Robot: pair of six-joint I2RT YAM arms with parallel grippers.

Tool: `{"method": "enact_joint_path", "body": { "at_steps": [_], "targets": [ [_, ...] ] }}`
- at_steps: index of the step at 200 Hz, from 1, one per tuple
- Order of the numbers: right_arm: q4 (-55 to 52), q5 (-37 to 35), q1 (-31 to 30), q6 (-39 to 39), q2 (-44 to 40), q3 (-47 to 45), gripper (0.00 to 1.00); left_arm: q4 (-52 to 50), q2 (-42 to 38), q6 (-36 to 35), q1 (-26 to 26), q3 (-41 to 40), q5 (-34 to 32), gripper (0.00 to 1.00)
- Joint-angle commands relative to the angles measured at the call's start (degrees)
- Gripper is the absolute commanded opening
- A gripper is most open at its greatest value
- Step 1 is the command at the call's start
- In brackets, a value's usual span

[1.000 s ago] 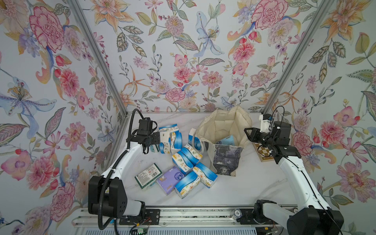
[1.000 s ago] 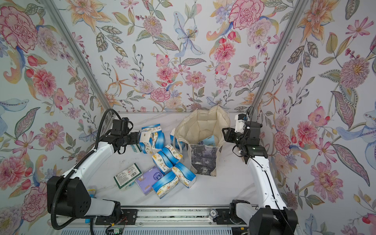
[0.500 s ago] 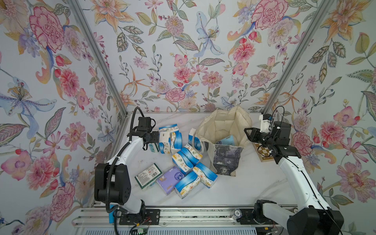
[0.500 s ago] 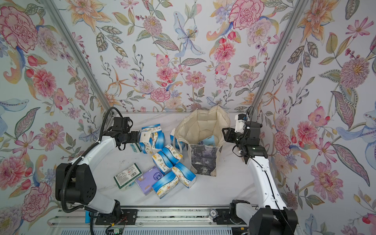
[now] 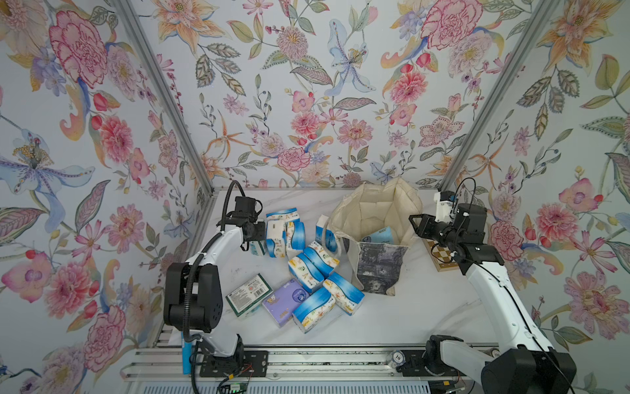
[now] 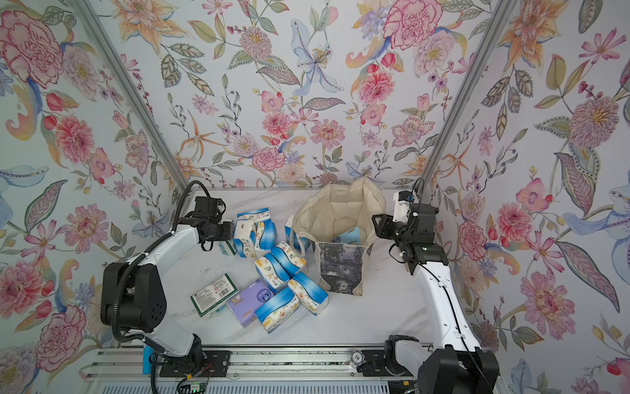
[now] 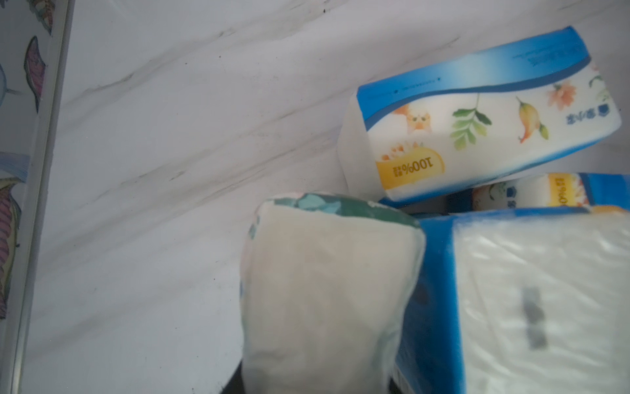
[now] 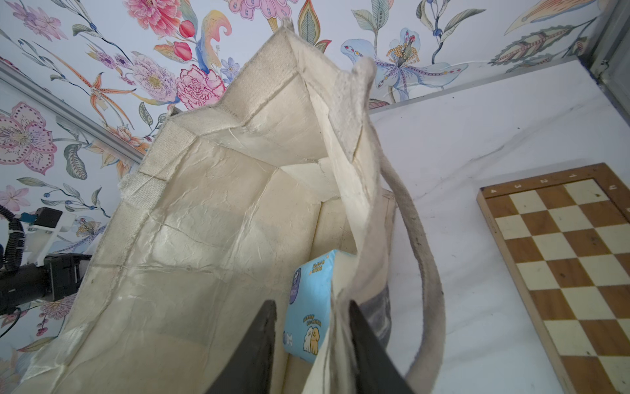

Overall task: Put tissues into the canvas bag
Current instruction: Pick up the pack of facial tissues from the center of the board, then place the pack of facial tissues in the canvas bag.

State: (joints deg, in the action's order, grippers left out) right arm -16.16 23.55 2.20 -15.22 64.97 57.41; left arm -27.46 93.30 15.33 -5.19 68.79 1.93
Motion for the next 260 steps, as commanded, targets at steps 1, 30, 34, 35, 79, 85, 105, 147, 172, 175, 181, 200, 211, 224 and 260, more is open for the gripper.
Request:
{"method": "enact_joint_path", "body": {
  "at_steps": [1, 30, 34, 35, 79, 85, 105, 147, 172, 175, 181, 200, 211, 224, 260],
  "targets": [
    [0.4, -0.2, -0.8, 0.4, 0.1, 0.6, 0.36, -3.6, -6.1, 0.2, 0.5, 4.1, -3.4, 0.17],
    [-0.1, -1.3, -0.7, 0.8, -0.1, 0.3, 0.36, -8.3, -11.5, 1.9, -1.6, 10.6, -4.1, 0.12],
    [-0.1, -1.4, -0.7, 0.8, -0.1, 0.3, 0.36, -8.6, -12.3, 2.0, -2.6, 11.7, -4.4, 0.12],
    [-0.1, -1.4, -0.7, 0.8, -0.2, 0.3, 0.36, -8.7, -12.4, 2.0, -3.0, 12.0, -4.5, 0.12],
    [-0.4, -1.6, -1.2, 0.5, 0.6, 0.6, 0.36, -3.7, -11.5, 1.7, -21.6, 26.4, 2.5, 0.19],
    [-0.6, -1.7, -1.3, 0.5, 0.5, 0.6, 0.36, -2.1, -10.7, 1.7, -23.5, 28.0, 4.2, 0.19],
    [-1.0, -2.2, -1.5, 0.5, 0.1, 0.5, 0.36, 2.9, -6.5, 1.5, -28.8, 33.3, 11.4, 0.21],
    [-1.6, -2.3, -1.7, 0.6, -0.7, 0.3, 0.36, 2.1, 10.2, -0.2, -37.4, 48.7, 16.8, 0.25],
    [-1.7, -2.3, -1.7, 0.7, -1.1, 0.3, 0.36, -11.9, 24.9, -3.6, -40.5, 66.8, 9.8, 0.25],
    [-1.7, -2.3, -1.7, 0.8, -1.2, 0.3, 0.36, -13.9, 26.6, -4.0, -40.8, 69.1, 8.6, 0.25],
    [-1.7, -2.2, -1.7, 0.8, -1.3, 0.2, 0.36, -17.4, 30.0, -4.6, -41.2, 73.6, 6.5, 0.25],
    [-1.7, -2.2, -1.7, 0.9, -1.1, 0.2, 0.36, -24.7, 37.2, -4.9, -41.6, 81.7, 1.8, 0.24],
    [-1.7, -2.2, -1.7, 1.1, -0.9, 0.2, 0.36, -25.5, 37.8, -4.7, -41.6, 80.6, -0.3, 0.25],
    [-1.6, -2.2, -1.7, 1.2, -0.6, 0.2, 0.37, -24.2, 36.6, -4.5, -41.6, 76.1, -1.3, 0.27],
    [-0.6, -1.5, -1.8, 0.6, 0.7, 0.0, 0.37, -19.2, 33.9, -4.8, -41.5, 65.6, 0.6, 0.36]
  ]
}}
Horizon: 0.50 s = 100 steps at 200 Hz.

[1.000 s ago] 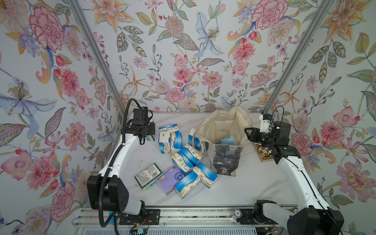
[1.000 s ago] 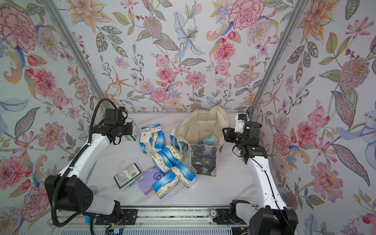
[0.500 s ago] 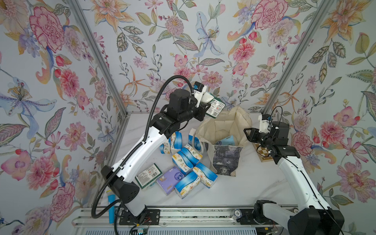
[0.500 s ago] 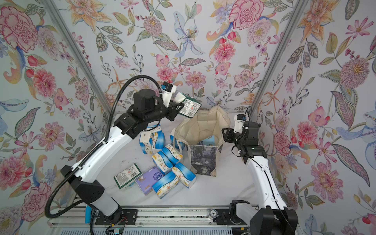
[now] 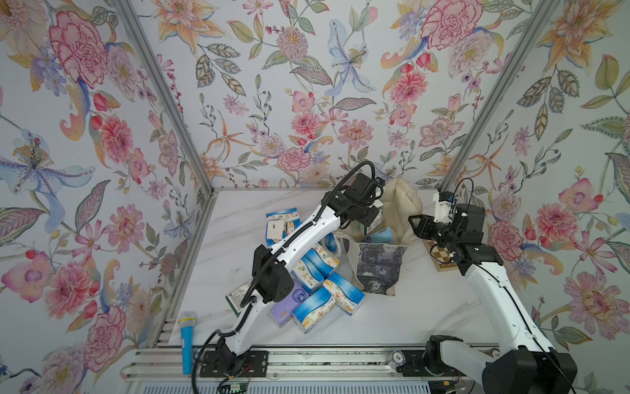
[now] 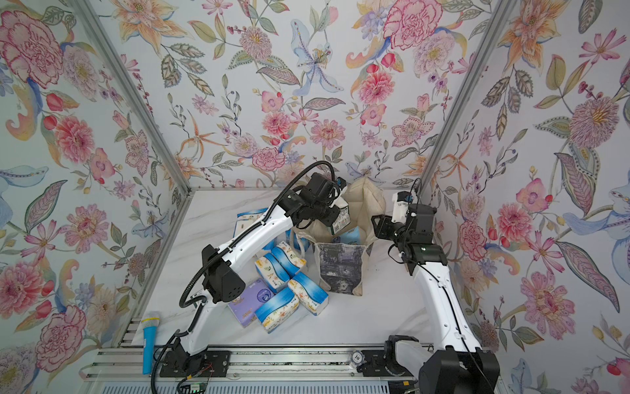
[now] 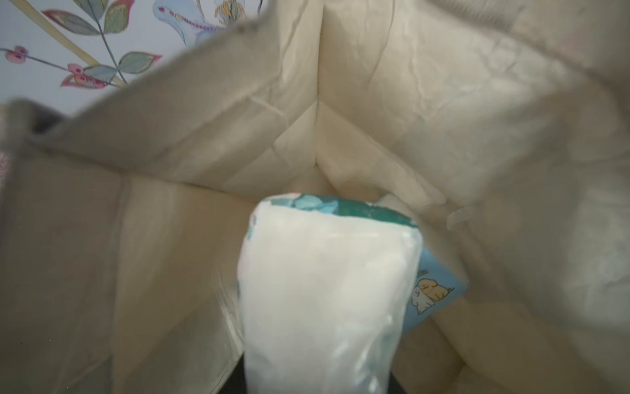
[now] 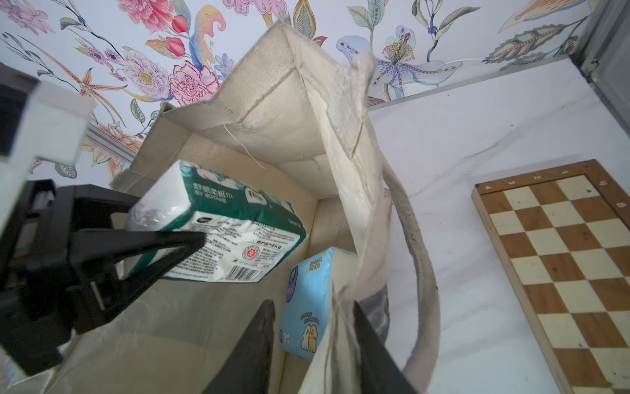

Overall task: Put tissues into the canvas bag
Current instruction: Place the pack of facial tissues in the canvas bag.

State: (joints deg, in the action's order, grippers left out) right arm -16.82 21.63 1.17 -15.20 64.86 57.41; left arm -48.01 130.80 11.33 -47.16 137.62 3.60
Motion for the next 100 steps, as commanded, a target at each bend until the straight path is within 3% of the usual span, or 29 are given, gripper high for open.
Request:
{"method": "enact_joint_path", "body": {
  "at_steps": [1, 58, 100],
  "targets": [
    [0.2, 0.4, -0.8, 0.5, 0.8, 0.0, 0.37, 1.3, -3.5, -0.8, 0.5, -3.2, -0.9, 0.36],
    [0.5, 0.1, -1.2, 0.7, 1.2, -0.2, 0.38, 0.5, 0.3, -0.9, 0.4, -0.3, 1.8, 0.54],
    [0.5, 0.0, -1.2, 1.0, 1.4, -0.1, 0.39, 3.2, -3.1, -1.0, 0.9, -0.7, 5.9, 0.59]
  ]
}}
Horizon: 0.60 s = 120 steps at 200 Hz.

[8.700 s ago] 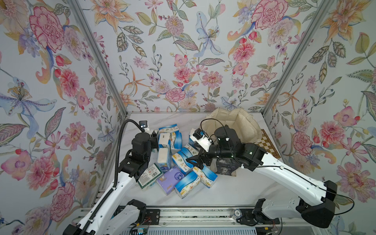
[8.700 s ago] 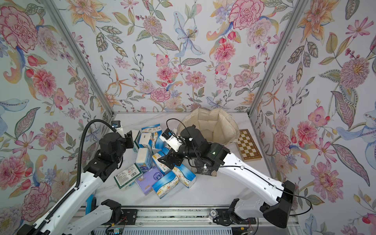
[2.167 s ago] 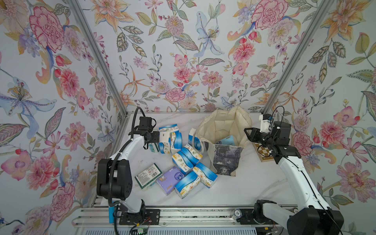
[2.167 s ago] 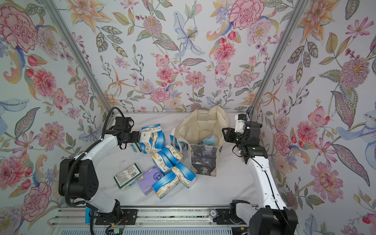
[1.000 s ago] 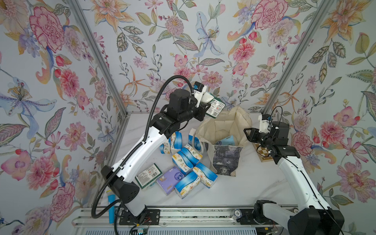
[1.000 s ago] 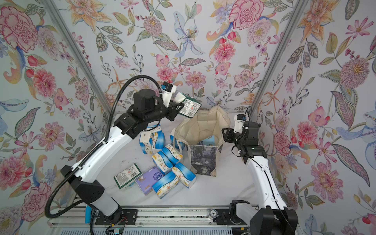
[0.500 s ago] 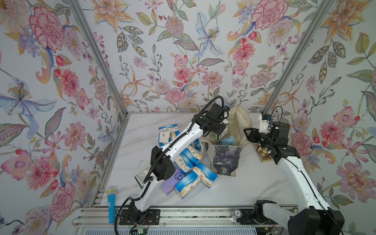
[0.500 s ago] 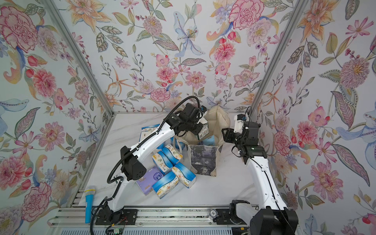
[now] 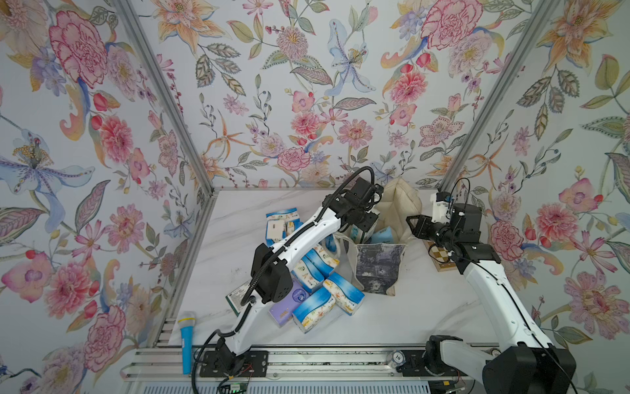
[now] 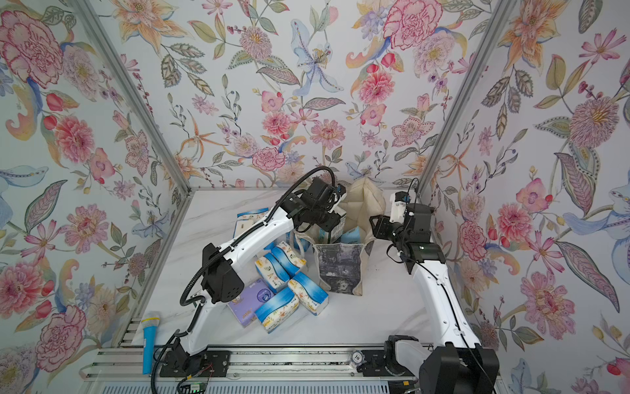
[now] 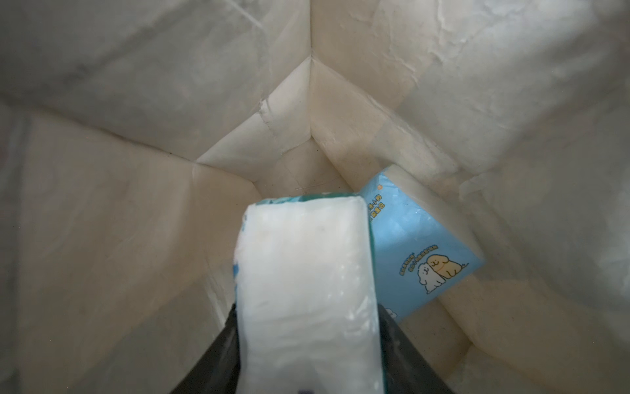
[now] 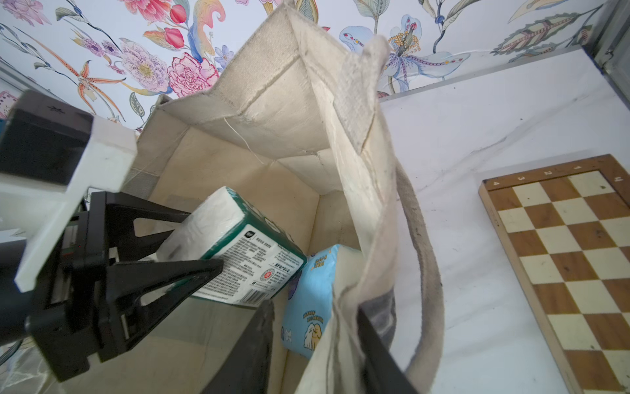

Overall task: Put tissues into the canvas bag
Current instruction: Place the pack of facial tissues in the canvas bag.

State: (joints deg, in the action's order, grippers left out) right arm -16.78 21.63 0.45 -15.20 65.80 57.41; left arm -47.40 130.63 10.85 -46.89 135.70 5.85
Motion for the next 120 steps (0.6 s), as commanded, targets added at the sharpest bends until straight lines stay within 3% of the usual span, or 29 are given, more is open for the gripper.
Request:
{"method": "enact_joint_path", "body": {
  "at_steps": [1, 25, 46, 70, 101, 120],
  "targets": [
    [0.4, 0.0, -0.4, 1.0, 0.5, -0.1, 0.39, 2.8, -3.1, -0.5, 0.7, 1.1, 3.8, 0.59],
    [0.4, 0.1, -0.4, 1.0, 0.3, -0.2, 0.4, 7.6, -8.1, 0.4, 1.3, -2.1, 7.7, 0.59],
    [0.3, 0.1, -0.4, 1.2, -0.1, -0.3, 0.4, 13.1, -15.0, 1.9, 1.3, -7.0, 4.7, 0.54],
    [0.3, -0.5, -0.4, 1.6, -0.5, -0.4, 0.4, 20.8, -26.9, 3.2, 1.0, -18.5, -6.6, 0.54],
    [0.1, -0.4, -0.2, 1.8, -0.4, -0.1, 0.4, 24.8, -39.8, 5.3, 1.5, -33.5, -26.2, 0.59],
    [0.0, -0.1, -0.1, 1.8, -0.4, 0.1, 0.4, 24.0, -45.7, 7.8, 3.8, -40.7, -31.1, 0.61]
  ]
}}
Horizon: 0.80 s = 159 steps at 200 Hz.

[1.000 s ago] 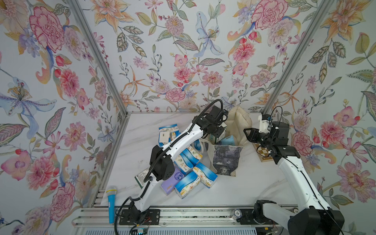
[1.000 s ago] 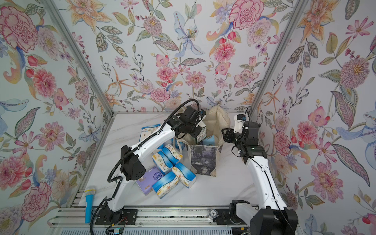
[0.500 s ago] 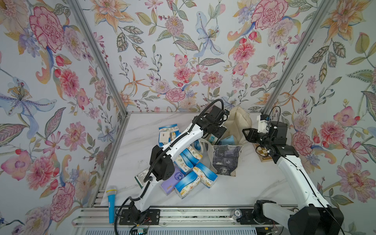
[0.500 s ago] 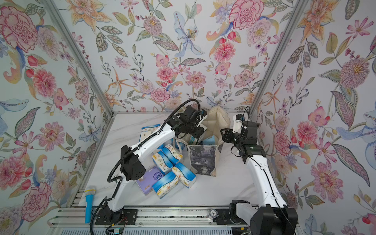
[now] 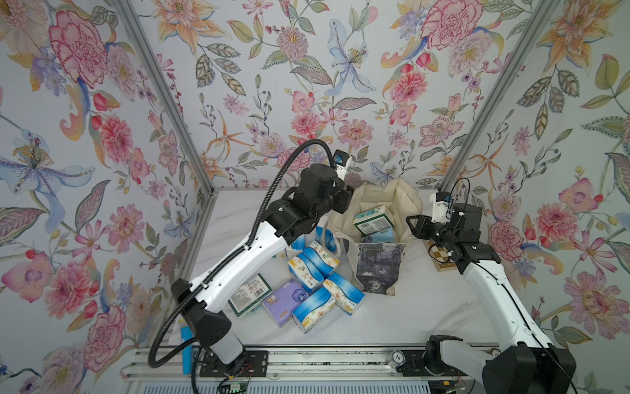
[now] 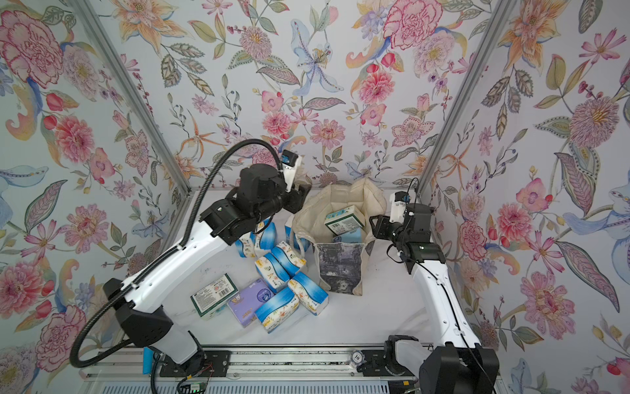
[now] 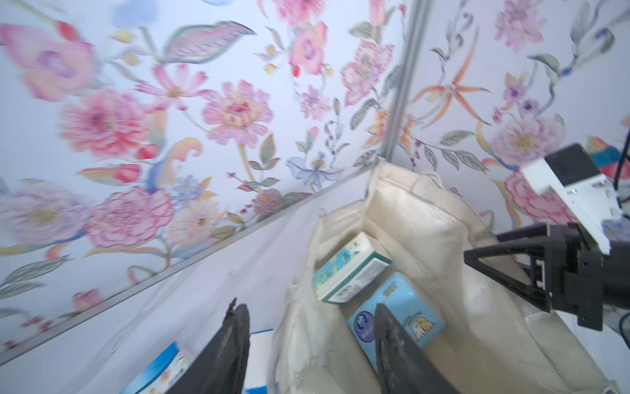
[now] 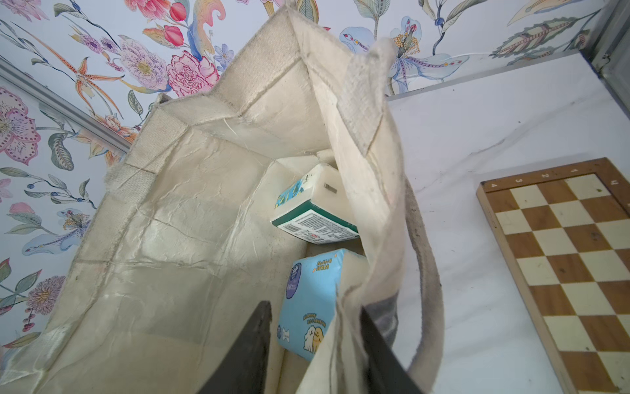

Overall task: Put tissues into the canvas bag
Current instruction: Place the pack of facial tissues in the canvas bag, then pick up the pack of facial tissues from the center of the board.

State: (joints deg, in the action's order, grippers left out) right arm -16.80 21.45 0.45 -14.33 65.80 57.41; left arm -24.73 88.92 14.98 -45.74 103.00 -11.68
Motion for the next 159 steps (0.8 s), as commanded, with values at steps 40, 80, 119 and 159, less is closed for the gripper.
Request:
{"method": "enact_joint_path", "body": {
  "at_steps": [40, 80, 119, 159],
  "targets": [
    [0.1, 0.2, -0.2, 0.9, -0.6, -0.2, 0.4, -2.9, -8.6, 9.9, 10.4, -19.7, -9.1, 0.67],
    [0.3, 0.4, -0.2, 0.6, -0.6, -0.3, 0.42, -0.5, -9.3, 14.2, 16.8, -29.0, -1.6, 0.74],
    [0.3, 0.1, -0.2, 0.6, -1.4, -0.6, 0.42, 0.2, -6.7, 14.6, 20.8, -32.6, 2.4, 0.78],
    [0.3, 0.1, -0.2, 0.7, -1.5, -1.0, 0.42, 0.4, -2.6, 15.4, 24.2, -34.3, 8.1, 0.81]
  ]
}}
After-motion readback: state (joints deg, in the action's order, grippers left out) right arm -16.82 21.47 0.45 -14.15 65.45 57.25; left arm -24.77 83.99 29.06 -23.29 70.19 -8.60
